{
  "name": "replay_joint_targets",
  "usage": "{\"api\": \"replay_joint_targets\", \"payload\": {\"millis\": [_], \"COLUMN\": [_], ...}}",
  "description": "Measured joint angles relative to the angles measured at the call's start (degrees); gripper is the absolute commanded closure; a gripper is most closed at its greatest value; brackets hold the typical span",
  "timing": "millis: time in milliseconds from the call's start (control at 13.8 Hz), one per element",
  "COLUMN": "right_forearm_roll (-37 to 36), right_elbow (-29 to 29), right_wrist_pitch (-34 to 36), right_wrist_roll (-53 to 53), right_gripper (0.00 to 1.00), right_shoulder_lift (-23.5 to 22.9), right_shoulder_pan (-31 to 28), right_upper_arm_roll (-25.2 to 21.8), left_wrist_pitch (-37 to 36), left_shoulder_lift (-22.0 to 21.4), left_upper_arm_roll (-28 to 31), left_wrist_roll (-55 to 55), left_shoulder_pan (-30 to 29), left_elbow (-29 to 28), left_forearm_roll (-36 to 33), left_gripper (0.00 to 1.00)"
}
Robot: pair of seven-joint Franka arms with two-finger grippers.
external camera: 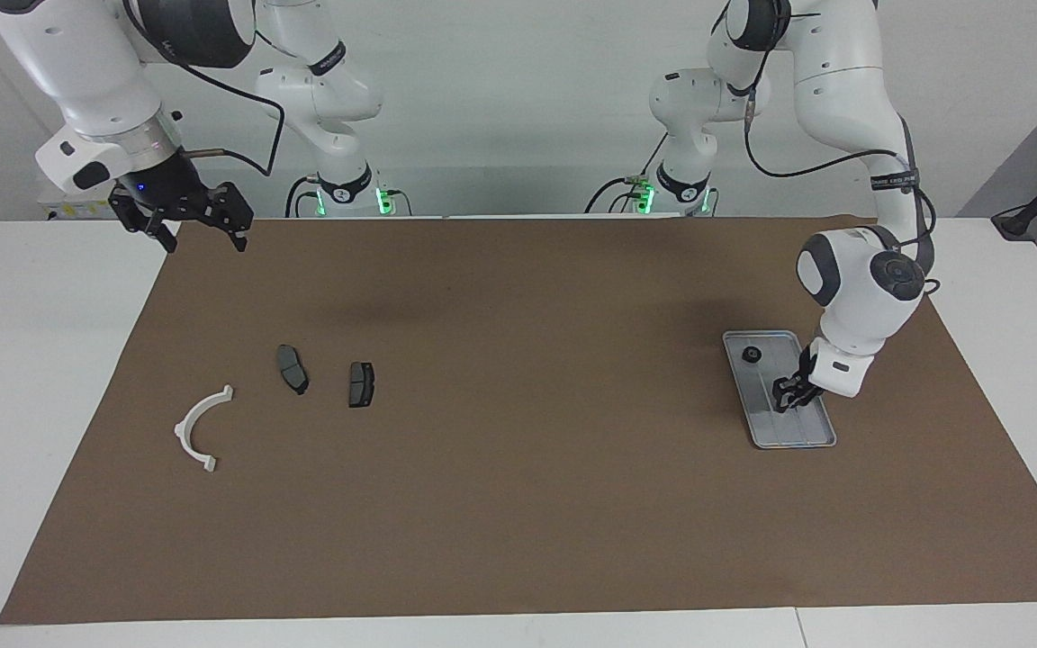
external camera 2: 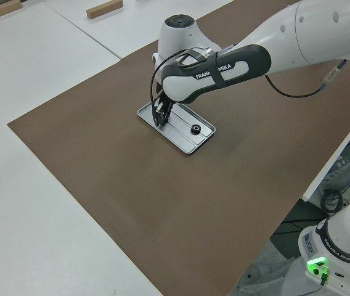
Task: Pick bearing gear from pile to tray
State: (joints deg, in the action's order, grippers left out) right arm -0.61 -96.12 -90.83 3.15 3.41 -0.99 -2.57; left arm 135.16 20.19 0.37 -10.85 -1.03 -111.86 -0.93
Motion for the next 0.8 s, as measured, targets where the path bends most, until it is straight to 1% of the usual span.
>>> {"api": "replay_joint_targets", "payload": {"millis": [145, 217, 435, 652, 797], "right_forearm_roll": [0.0, 0.0, 0.0, 0.0, 0.0], "right_elbow": [0.0, 0.0, 0.0, 0.0, 0.0], "right_wrist_pitch": [0.0, 0.0, 0.0, 0.0, 0.0], "right_wrist_roll": [0.0, 0.0, -0.1, -0.1, -0.1], "right_gripper": [0.00, 0.00, 0.00, 0.00, 0.00], "right_shoulder_lift": [0.0, 0.0, 0.0, 0.0, 0.0], "right_shoulder_pan": [0.0, 0.0, 0.0, 0.0, 0.0], "right_upper_arm_roll": [0.0, 0.0, 0.0, 0.0, 0.0], "left_wrist_pitch": [-0.6, -2.7, -14.5, -25.1, -32.2], "left_shoulder_lift": [-0.8, -1.6, -6.5, -12.9, -15.5], "left_upper_arm_roll": [0.0, 0.0, -0.1, -0.6, -0.9], "left_wrist_roll": [0.0, 0.0, 0.0, 0.0, 0.0], "left_shoulder_pan": [0.0, 0.0, 0.0, 0.0, 0.0], "left_elbow": [1.5, 3.0, 7.8, 9.8, 12.5], "left_forearm_roll": [0.0, 0.0, 0.0, 0.0, 0.0], "left_gripper": [0.00, 0.00, 0.00, 0.00, 0.00]}}
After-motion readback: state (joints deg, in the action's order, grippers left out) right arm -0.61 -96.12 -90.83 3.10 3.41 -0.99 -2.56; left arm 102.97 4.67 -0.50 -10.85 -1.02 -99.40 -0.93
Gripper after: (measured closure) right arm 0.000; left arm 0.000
